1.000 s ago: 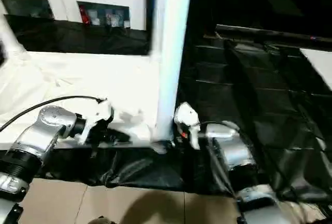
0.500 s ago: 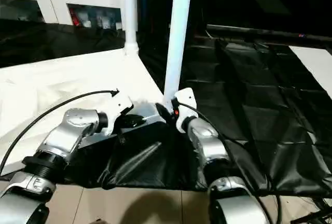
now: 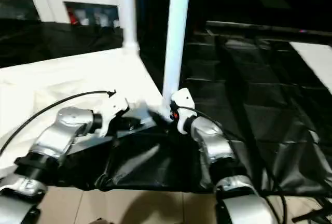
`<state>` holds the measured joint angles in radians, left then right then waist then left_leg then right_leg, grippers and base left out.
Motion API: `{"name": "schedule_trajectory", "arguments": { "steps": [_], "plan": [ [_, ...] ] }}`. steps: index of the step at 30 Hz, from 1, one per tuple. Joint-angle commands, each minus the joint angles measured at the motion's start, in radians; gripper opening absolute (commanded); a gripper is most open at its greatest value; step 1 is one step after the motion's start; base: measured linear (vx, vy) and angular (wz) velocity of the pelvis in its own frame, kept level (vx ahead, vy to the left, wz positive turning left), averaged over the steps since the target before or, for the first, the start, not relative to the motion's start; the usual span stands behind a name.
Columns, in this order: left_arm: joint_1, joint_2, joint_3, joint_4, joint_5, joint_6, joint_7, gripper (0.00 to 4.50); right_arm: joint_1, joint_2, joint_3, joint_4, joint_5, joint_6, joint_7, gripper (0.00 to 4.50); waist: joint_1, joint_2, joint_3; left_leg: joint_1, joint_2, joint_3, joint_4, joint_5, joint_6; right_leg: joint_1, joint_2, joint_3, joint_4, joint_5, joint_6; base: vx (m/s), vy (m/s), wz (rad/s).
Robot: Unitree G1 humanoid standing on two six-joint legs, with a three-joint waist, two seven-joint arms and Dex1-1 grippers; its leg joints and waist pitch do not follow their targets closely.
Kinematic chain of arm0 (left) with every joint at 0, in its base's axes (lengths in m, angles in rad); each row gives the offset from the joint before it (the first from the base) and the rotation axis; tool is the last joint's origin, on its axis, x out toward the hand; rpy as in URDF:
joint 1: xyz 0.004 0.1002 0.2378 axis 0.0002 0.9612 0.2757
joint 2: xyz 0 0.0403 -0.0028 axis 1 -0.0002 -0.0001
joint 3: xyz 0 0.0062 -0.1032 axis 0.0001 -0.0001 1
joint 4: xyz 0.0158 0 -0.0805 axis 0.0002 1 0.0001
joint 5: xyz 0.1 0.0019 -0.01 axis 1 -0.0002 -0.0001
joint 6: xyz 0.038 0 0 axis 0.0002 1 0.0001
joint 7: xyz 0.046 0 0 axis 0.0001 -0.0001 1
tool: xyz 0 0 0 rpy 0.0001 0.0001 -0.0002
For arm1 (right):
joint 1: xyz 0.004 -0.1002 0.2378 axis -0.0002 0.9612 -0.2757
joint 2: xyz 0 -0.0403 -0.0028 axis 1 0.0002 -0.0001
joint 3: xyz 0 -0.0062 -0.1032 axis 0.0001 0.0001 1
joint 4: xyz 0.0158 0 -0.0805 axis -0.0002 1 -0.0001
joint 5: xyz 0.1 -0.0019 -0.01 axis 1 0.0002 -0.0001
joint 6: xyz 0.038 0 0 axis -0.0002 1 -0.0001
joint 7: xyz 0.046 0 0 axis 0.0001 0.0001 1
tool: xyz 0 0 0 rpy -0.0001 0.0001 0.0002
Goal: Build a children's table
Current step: Rotate leg to tighten
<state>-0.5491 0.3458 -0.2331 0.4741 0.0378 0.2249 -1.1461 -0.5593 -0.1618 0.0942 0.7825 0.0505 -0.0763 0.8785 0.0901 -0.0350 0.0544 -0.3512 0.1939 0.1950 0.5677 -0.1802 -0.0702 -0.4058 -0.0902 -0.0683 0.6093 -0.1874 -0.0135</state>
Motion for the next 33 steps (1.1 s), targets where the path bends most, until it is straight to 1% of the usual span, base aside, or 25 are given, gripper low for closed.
{"name": "schedule_trajectory", "arguments": {
  "steps": [1, 2, 3, 4, 5, 6, 7, 8, 9, 10, 11, 12, 14, 15, 17, 20, 22, 25, 27, 28, 29, 30, 31, 32, 33],
  "plan": [
    [0.0, -0.001, -0.045, -0.045, -0.029, -0.038, -0.097, 0.0, 0.02, -0.017, 0.055, -0.027, 0.005, 0.027, 0.127, 4.44, 0.003, 0.018, -0.062, 0.004, 0.041, -0.014, -0.062, -0.223, 0.049, 0.056, -0.052, 0.046, -0.064, -0.089, -0.26, 0.0, 0.0, 0.0],
    [0.003, 0.009, -0.048, -0.047, -0.032, -0.039, -0.117, 0.0, 0.024, -0.03, 0.065, -0.037, 0.011, 0.032, 0.165, 4.44, 0.004, 0.014, -0.062, 0.004, 0.042, -0.013, -0.062, -0.225, 0.049, 0.056, -0.053, 0.046, -0.064, -0.099, -0.259, 0.0, 0.0, 0.0],
    [0.004, 0.017, -0.05, -0.049, -0.035, -0.037, -0.134, 0.0, 0.03, -0.044, 0.076, -0.051, 0.019, 0.039, 0.208, 4.44, 0.005, 0.015, -0.06, 0.004, 0.044, -0.014, -0.064, -0.237, 0.045, 0.055, -0.055, 0.046, -0.065, -0.125, -0.257, 0.0, 0.0, 0.0],
    [0.004, 0.017, -0.05, -0.049, -0.035, -0.037, -0.134, 0.0, 0.03, -0.044, 0.076, -0.051, 0.019, 0.039, 0.208, 4.44, 0.006, 0.016, -0.06, 0.006, 0.044, -0.014, -0.064, -0.246, 0.043, 0.054, -0.054, 0.046, -0.066, -0.14, -0.256, 0.0, 0.0, 0.0],
    [0.004, 0.029, -0.053, -0.054, -0.045, -0.032, -0.157, 0.0, 0.038, -0.063, 0.094, -0.07, 0.028, 0.044, 0.27, 4.28, 0.006, 0.01, -0.058, 0.006, 0.044, -0.013, -0.065, -0.261, 0.039, 0.053, -0.054, 0.046, -0.069, -0.167, -0.253, 0.0, 0.0, 0.0],
    [0.0, 0.039, -0.055, -0.054, -0.052, -0.029, -0.177, 0.0, 0.044, -0.078, 0.106, -0.086, 0.036, 0.049, 0.322, 4.28, 0.011, 0.009, -0.058, 0.006, 0.045, -0.015, -0.065, -0.26, 0.038, 0.053, -0.058, 0.047, -0.069, -0.189, -0.246, 0.0, 0.0, 0.0],
    [-0.001, 0.043, -0.056, -0.054, -0.053, -0.03, -0.183, 0.0, 0.045, -0.083, 0.11, -0.091, 0.038, 0.051, 0.337, 4.18, 0.012, 0.008, -0.059, 0.006, 0.045, -0.015, -0.065, -0.259, 0.04, 0.053, -0.057, 0.047, -0.07, -0.195, -0.243, 0.0, 0.0, 0.0],
    [-0.004, 0.049, -0.059, -0.052, -0.057, -0.033, -0.193, 0.0, 0.049, -0.09, 0.114, -0.102, 0.042, 0.055, 0.363, 4.07, 0.014, 0.011, -0.058, 0.006, 0.047, -0.014, -0.065, -0.259, 0.039, 0.049, -0.058, 0.048, -0.07, -0.199, -0.242, 0.0, 0.0, 0.0],
    [-0.006, 0.055, -0.061, -0.053, -0.064, -0.031, -0.212, 0.0, 0.052, -0.099, 0.123, -0.116, 0.047, 0.068, 0.395, 3.98, 0.017, 0.006, -0.059, 0.007, 0.046, -0.014, -0.064, -0.249, 0.039, 0.051, -0.057, 0.048, -0.069, -0.19, -0.242, 0.0, 0.0, 0.0],
    [-0.007, 0.057, -0.062, -0.052, -0.066, -0.03, -0.22, 0.0, 0.055, -0.103, 0.127, -0.123, 0.049, 0.073, 0.409, 3.86, 0.019, 0.007, -0.059, 0.006, 0.046, -0.014, -0.065, -0.243, 0.04, 0.051, -0.057, 0.048, -0.067, -0.187, -0.242, 0.0, 0.0, 0.0],
    [-0.009, 0.06, -0.063, -0.052, -0.069, -0.03, -0.229, 0.0, 0.057, -0.108, 0.132, -0.13, 0.05, 0.078, 0.423, 3.86, 0.02, 0.007, -0.059, 0.007, 0.046, -0.013, -0.064, -0.239, 0.04, 0.05, -0.058, 0.048, -0.067, -0.183, -0.243, 0.0, 0.0, 0.0],
    [-0.011, 0.068, -0.067, -0.049, -0.073, -0.028, -0.255, 0.0, 0.068, -0.121, 0.152, -0.154, 0.048, 0.089, 0.457, 3.74, 0.024, 0.004, -0.06, 0.007, 0.046, -0.013, -0.063, -0.224, 0.043, 0.051, -0.057, 0.048, -0.066, -0.17, -0.244, 0.0, 0.0, 0.0],
    [-0.012, 0.074, -0.072, -0.048, -0.071, -0.027, -0.267, 0.0, 0.081, -0.127, 0.165, -0.176, 0.046, 0.089, 0.467, 3.54, 0.025, 0.005, -0.061, 0.006, 0.046, -0.013, -0.062, -0.21, 0.044, 0.05, -0.057, 0.047, -0.064, -0.155, -0.244, 0.0, 0.0, 0.0],
    [-0.012, 0.075, -0.072, -0.048, -0.072, -0.028, -0.268, 0.0, 0.083, -0.127, 0.166, -0.182, 0.046, 0.092, 0.467, 3.54, 0.024, 0.0, -0.06, 0.006, 0.045, -0.012, -0.063, -0.215, 0.043, 0.049, -0.058, 0.048, -0.065, -0.163, -0.243, 0.0, 0.0, 0.0],
    [-0.012, 0.077, -0.069, -0.047, -0.076, -0.026, -0.271, 0.0, 0.088, -0.124, 0.167, -0.189, 0.047, 0.1, 0.467, 3.24, 0.026, 0.0, -0.059, 0.006, 0.045, -0.014, -0.063, -0.226, 0.038, 0.049, -0.06, 0.048, -0.068, -0.197, -0.234, 0.0, 0.0, 0.0],
    [-0.012, 0.08, -0.067, -0.047, -0.077, -0.026, -0.266, 0.0, 0.093, -0.118, 0.17, -0.185, 0.039, 0.092, 0.452, 3.11, 0.026, -0.001, -0.06, 0.006, 0.045, -0.014, -0.064, -0.23, 0.031, 0.049, -0.061, 0.049, -0.069, -0.217, -0.226, 0.0, 0.0, 0.0],
    [-0.008, 0.081, -0.064, -0.048, -0.079, -0.025, -0.26, 0.0, 0.101, -0.106, 0.168, -0.186, 0.034, 0.093, 0.428, 2.91, 0.025, -0.001, -0.06, 0.006, 0.044, -0.015, -0.064, -0.222, 0.03, 0.049, -0.06, 0.048, -0.068, -0.204, -0.227, 0.0, 0.0, 0.0],
    [-0.002, 0.069, -0.05, -0.054, -0.077, -0.019, -0.228, 0.0, 0.11, -0.071, 0.155, -0.187, 0.039, 0.107, 0.362, 2.79, 0.025, 0.001, -0.059, 0.005, 0.044, -0.015, -0.065, -0.231, 0.027, 0.048, -0.061, 0.048, -0.07, -0.212, -0.224, 0.0, 0.0, 0.0],
    [-0.003, 0.052, -0.039, -0.049, -0.065, -0.011, -0.174, 0.0, 0.106, -0.037, 0.136, -0.161, 0.03, 0.101, 0.274, 2.73, 0.022, 0.0, -0.055, 0.008, 0.043, -0.019, -0.071, -0.275, 0.011, 0.045, -0.063, 0.048, -0.078, -0.298, -0.202, 0.0, 0.0, 0.0],
    [-0.009, 0.027, -0.023, -0.036, -0.046, 0.004, -0.091, 0.0, 0.094, 0.01, 0.106, -0.115, 0.013, 0.09, 0.141, 2.73, 0.017, 0.0, -0.052, 0.01, 0.043, -0.021, -0.073, -0.299, -0.008, 0.039, -0.067, 0.05, -0.085, -0.356, -0.19, 0.0, 0.0, 0.0],
    [-0.012, 0.015, -0.018, -0.031, -0.04, 0.009, -0.061, 0.0, 0.088, 0.032, 0.092, -0.093, 0.009, 0.088, 0.083, 2.73, 0.017, 0.0, -0.052, 0.01, 0.043, -0.021, -0.073, -0.299, -0.008, 0.039, -0.067, 0.05, -0.085, -0.356, -0.19, 0.0, 0.0, 0.0],
    [-0.015, 0.002, -0.014, -0.029, -0.031, 0.023, -0.024, 0.0, 0.081, 0.057, 0.075, -0.07, 0.009, 0.089, 0.024, 2.72, 0.011, -0.004, -0.052, 0.01, 0.041, -0.029, -0.076, -0.325, -0.03, 0.041, -0.072, 0.046, -0.094, -0.455, -0.154, 0.0, 0.0, 0.0],
    [-0.018, -0.009, -0.013, -0.026, -0.024, 0.029, 0.003, 0.0, 0.075, 0.076, 0.064, -0.055, 0.011, 0.093, -0.017, 2.72, 0.006, -0.005, -0.052, 0.011, 0.041, -0.031, -0.077, -0.334, -0.029, 0.039, -0.071, 0.046, -0.097, -0.48, -0.138, 0.0, 0.0, 0.0],
    [-0.02, -0.014, -0.012, -0.026, -0.021, 0.034, 0.016, 0.0, 0.072, 0.086, 0.058, -0.048, 0.012, 0.097, -0.038, 2.72, 0.005, -0.003, -0.052, 0.012, 0.042, -0.031, -0.078, -0.336, -0.028, 0.037, -0.071, 0.047, -0.098, -0.477, -0.136, 0.0, 0.0, 0.0],
    [-0.027, -0.041, -0.008, -0.021, -0.008, 0.054, 0.077, 0.0, 0.057, 0.123, 0.038, -0.02, 0.012, 0.112, -0.13, 2.72, 0.0, -0.001, -0.053, 0.013, 0.042, -0.03, -0.078, -0.34, -0.028, 0.034, -0.068, 0.049, -0.097, -0.452, -0.142, 0.0, 0.0, 0.0]
  ]
}}
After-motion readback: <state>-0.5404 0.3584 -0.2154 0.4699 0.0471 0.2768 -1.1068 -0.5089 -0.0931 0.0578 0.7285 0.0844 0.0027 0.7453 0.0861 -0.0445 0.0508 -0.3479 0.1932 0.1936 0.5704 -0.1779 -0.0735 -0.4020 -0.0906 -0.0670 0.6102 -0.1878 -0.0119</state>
